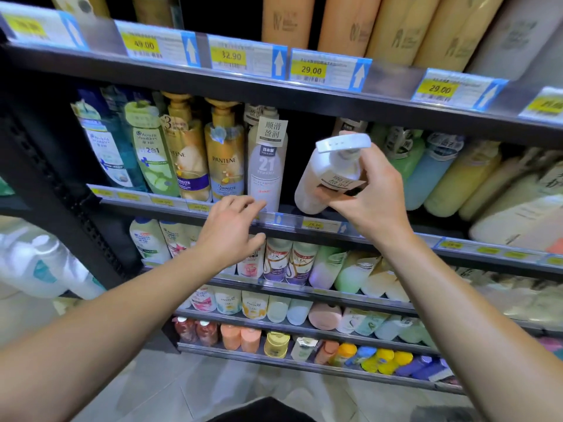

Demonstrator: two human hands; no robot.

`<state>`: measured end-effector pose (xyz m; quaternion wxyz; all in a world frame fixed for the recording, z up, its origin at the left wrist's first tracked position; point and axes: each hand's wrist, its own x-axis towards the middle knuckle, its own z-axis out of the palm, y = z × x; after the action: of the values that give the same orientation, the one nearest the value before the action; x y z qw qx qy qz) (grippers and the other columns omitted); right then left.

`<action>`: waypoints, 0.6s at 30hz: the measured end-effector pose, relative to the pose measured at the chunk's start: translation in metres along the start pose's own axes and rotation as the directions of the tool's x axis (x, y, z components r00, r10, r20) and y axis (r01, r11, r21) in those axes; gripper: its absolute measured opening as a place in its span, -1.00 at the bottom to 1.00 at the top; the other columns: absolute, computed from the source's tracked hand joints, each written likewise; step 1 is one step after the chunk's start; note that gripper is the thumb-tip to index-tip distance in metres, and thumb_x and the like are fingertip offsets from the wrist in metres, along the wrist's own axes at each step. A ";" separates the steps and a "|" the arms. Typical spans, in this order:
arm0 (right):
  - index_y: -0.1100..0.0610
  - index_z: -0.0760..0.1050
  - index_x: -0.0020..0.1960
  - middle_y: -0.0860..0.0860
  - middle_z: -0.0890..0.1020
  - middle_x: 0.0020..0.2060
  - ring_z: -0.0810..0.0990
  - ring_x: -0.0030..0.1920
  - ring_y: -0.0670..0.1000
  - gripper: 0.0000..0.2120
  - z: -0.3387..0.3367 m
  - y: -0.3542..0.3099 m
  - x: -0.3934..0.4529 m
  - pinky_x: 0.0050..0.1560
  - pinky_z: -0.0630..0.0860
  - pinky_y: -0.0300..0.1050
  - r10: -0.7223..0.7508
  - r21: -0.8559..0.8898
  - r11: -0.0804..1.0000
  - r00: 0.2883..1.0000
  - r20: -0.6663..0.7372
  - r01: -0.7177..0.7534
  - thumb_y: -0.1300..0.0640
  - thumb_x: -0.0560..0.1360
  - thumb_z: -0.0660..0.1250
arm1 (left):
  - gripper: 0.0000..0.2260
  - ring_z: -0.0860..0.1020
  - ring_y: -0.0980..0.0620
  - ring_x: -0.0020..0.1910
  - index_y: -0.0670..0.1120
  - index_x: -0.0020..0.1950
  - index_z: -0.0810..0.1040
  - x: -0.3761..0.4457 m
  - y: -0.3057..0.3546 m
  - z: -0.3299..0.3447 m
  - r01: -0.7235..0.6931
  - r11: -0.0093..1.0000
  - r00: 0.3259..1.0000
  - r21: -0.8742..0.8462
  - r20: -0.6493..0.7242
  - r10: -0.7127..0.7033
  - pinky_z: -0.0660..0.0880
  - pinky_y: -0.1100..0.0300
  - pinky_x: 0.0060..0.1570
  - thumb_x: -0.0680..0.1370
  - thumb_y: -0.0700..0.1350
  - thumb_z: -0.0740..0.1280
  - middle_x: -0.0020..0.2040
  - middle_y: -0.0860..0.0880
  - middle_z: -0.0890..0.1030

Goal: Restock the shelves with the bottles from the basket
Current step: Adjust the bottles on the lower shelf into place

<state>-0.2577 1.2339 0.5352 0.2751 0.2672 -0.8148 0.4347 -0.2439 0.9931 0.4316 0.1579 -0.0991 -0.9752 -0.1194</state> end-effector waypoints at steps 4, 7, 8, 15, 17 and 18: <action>0.04 0.53 0.12 -0.13 0.57 -0.01 0.49 -0.03 -0.29 -0.52 0.018 0.013 0.010 0.01 0.37 -0.41 0.040 0.010 0.999 0.998 0.055 -0.041 0.16 0.26 0.59 | -0.43 0.32 -0.15 0.38 0.01 0.48 0.39 -0.004 -0.003 0.005 -0.003 0.996 0.999 0.088 0.055 -0.002 0.21 -0.08 0.40 0.49 0.13 0.34 0.38 -0.10 0.43; -0.07 0.48 0.04 -0.18 0.57 -0.09 0.51 -0.09 -0.26 -0.57 0.029 0.022 0.019 -0.06 0.38 -0.38 0.117 0.036 0.992 0.990 0.076 -0.120 0.08 0.24 0.56 | -0.43 0.31 -0.13 0.39 0.03 0.49 0.37 -0.003 -0.005 0.005 -0.010 0.993 0.998 0.119 0.069 0.002 0.21 -0.09 0.40 0.49 0.16 0.32 0.38 -0.08 0.42; -0.07 0.48 0.05 -0.18 0.59 -0.10 0.53 -0.09 -0.23 -0.56 0.032 0.026 0.022 -0.07 0.41 -0.34 0.156 0.053 0.986 0.984 0.080 -0.161 0.06 0.24 0.55 | -0.42 0.30 -0.12 0.40 0.05 0.49 0.35 -0.003 -0.005 0.005 -0.004 0.992 0.997 0.126 0.076 -0.005 0.20 -0.10 0.41 0.50 0.17 0.31 0.39 -0.07 0.41; 0.00 0.49 0.13 -0.16 0.65 -0.06 0.62 -0.05 -0.24 -0.50 0.046 0.044 0.044 -0.01 0.56 -0.24 0.333 0.123 0.932 0.939 0.083 -0.341 0.04 0.25 0.60 | -0.40 0.29 -0.11 0.38 0.06 0.51 0.33 0.000 -0.007 0.005 0.021 0.992 0.996 0.123 0.082 -0.031 0.17 -0.14 0.43 0.49 0.16 0.33 0.36 -0.06 0.39; 0.02 0.53 0.14 -0.12 0.68 -0.05 0.65 -0.04 -0.19 -0.53 0.051 0.046 0.050 0.02 0.59 -0.18 0.342 0.131 0.926 0.933 0.117 -0.355 0.04 0.29 0.59 | -0.40 0.30 -0.12 0.37 0.05 0.50 0.34 0.000 -0.008 0.005 0.025 0.993 0.997 0.114 0.072 -0.034 0.18 -0.12 0.43 0.49 0.14 0.35 0.35 -0.07 0.40; 0.01 0.52 0.15 -0.12 0.68 -0.06 0.65 -0.04 -0.18 -0.54 0.053 0.046 0.052 0.01 0.59 -0.18 0.348 0.130 0.923 0.929 0.123 -0.363 0.03 0.30 0.58 | -0.41 0.30 -0.13 0.37 0.05 0.50 0.34 0.000 -0.009 0.006 0.025 0.993 0.997 0.111 0.074 -0.033 0.18 -0.12 0.43 0.49 0.14 0.35 0.34 -0.07 0.39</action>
<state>-0.3371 1.2005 0.5197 0.1307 0.1556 -0.8270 0.5242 -0.2477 0.9864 0.4248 0.1244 -0.0805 -0.9869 -0.0638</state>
